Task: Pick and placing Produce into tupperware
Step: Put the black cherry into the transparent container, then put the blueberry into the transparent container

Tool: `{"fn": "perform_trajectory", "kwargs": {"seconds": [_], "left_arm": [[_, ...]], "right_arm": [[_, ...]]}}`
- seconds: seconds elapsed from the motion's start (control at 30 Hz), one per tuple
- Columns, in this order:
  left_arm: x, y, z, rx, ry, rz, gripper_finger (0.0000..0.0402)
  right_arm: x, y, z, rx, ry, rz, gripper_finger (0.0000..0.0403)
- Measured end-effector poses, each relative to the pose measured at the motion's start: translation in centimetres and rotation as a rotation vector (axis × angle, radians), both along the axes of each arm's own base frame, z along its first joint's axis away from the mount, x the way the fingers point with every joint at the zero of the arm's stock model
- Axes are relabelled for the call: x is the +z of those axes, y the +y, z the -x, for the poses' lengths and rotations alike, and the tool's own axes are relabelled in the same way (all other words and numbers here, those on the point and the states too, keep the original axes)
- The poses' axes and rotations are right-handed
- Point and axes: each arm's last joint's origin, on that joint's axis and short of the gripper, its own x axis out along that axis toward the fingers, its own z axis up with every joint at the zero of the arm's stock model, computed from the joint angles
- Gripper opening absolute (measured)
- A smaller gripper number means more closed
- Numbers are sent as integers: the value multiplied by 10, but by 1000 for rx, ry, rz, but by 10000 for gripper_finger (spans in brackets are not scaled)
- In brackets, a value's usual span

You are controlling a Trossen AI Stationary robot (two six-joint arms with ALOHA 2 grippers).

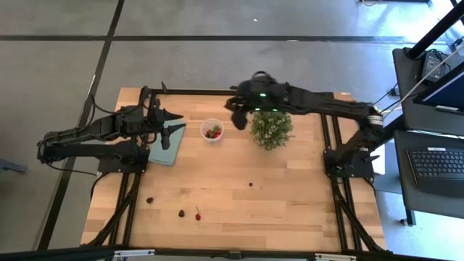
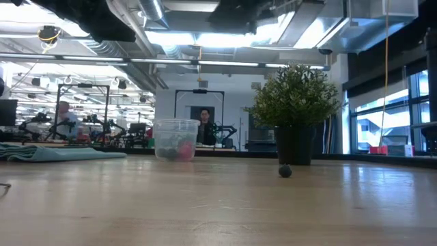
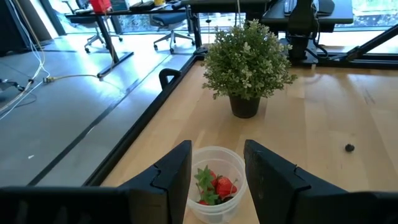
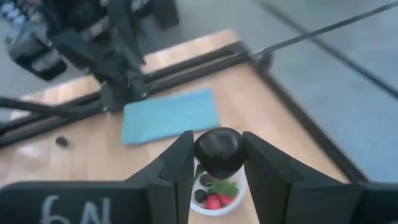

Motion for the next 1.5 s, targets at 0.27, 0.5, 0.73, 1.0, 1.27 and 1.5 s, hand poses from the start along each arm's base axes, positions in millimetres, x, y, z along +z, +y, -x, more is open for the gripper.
{"fn": "perform_trajectory", "kwargs": {"seconds": [0.27,0.5,0.73,1.0,1.27,1.5], "left_arm": [[0,0,0,3,-3,7,140],[-1,0,0,3,3,9,140],[-1,0,0,2,9,10,140],[-1,0,0,2,10,10,140],[-1,0,0,2,10,9,140],[-1,0,0,2,10,9,140]], "right_arm": [[-66,-16,-71,123,149,-70,123],[-126,-20,-97,162,264,-130,123],[-166,-23,-107,161,345,-160,123],[-182,-41,-107,92,379,-147,123],[-183,-47,-105,73,381,-145,138],[-182,-47,-107,89,369,-130,186]]}}
